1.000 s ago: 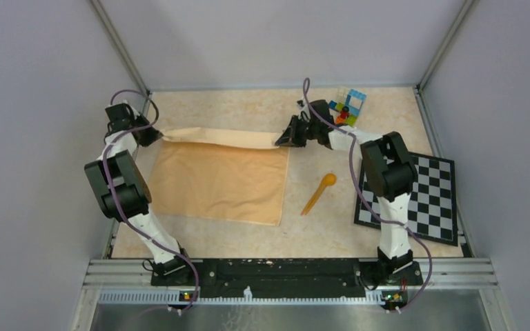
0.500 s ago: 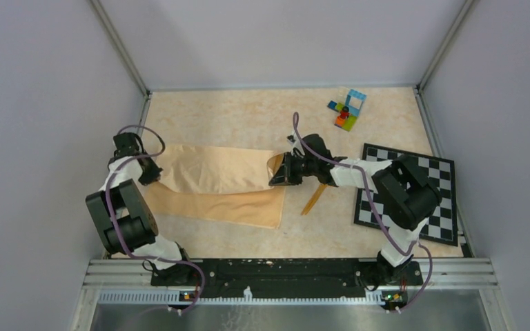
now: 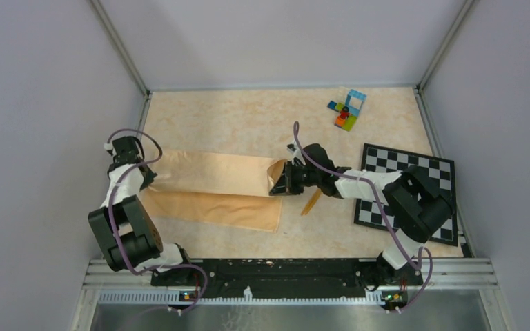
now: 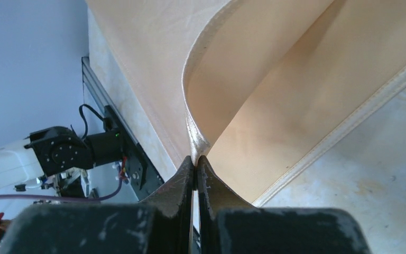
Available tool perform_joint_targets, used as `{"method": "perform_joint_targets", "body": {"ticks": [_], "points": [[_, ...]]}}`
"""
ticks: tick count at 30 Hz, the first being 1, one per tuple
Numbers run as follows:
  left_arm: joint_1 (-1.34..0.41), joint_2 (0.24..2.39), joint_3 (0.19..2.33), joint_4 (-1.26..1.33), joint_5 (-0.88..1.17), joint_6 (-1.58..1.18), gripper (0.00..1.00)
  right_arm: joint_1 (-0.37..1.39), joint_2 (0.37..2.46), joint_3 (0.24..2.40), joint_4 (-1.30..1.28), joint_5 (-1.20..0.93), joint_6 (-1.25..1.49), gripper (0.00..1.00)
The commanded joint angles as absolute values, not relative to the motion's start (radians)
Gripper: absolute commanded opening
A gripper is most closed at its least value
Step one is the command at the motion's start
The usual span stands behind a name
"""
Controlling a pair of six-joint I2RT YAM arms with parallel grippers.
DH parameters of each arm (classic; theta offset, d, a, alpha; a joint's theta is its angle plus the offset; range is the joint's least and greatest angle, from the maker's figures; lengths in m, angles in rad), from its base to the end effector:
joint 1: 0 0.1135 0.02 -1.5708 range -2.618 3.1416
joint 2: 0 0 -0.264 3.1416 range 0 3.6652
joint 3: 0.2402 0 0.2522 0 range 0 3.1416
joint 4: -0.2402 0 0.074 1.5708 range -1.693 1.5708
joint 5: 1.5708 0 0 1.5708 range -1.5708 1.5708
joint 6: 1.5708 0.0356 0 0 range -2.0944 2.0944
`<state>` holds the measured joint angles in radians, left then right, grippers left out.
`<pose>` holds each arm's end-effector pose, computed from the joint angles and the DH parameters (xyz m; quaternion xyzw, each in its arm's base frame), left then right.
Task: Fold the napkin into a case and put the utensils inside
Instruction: Fold and flatten the napkin at the center of the board.
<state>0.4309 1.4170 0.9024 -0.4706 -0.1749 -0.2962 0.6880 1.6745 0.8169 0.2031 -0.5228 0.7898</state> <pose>0.2542 0.1237 0.2152 -0.3627 0.8825 0.1028 0.2813 0.2484 0.2272 0.1663 -0.0701 0.8711 0.4591 0.1597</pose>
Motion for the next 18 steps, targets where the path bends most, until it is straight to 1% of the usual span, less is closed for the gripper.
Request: {"method": "perform_joint_targets", "body": {"ticks": [1,6,11,18], "points": [[0.433,1.398,0.860,-0.407,-0.253,-0.293,0.00,0.717,1.609,0.778,0.265,-0.495,0.803,0.00],[0.433,1.450,0.861,-0.418,-0.215,-0.322,0.00,0.709,1.690,0.772,0.286,-0.433,0.836,0.00],[0.434,1.480,0.862,-0.413,-0.164,-0.358,0.00,0.688,1.799,0.827,0.283,-0.398,0.843,0.00],[0.427,1.522,0.867,-0.384,-0.042,-0.396,0.00,0.633,1.915,0.942,0.146,-0.307,0.792,0.00]]}}
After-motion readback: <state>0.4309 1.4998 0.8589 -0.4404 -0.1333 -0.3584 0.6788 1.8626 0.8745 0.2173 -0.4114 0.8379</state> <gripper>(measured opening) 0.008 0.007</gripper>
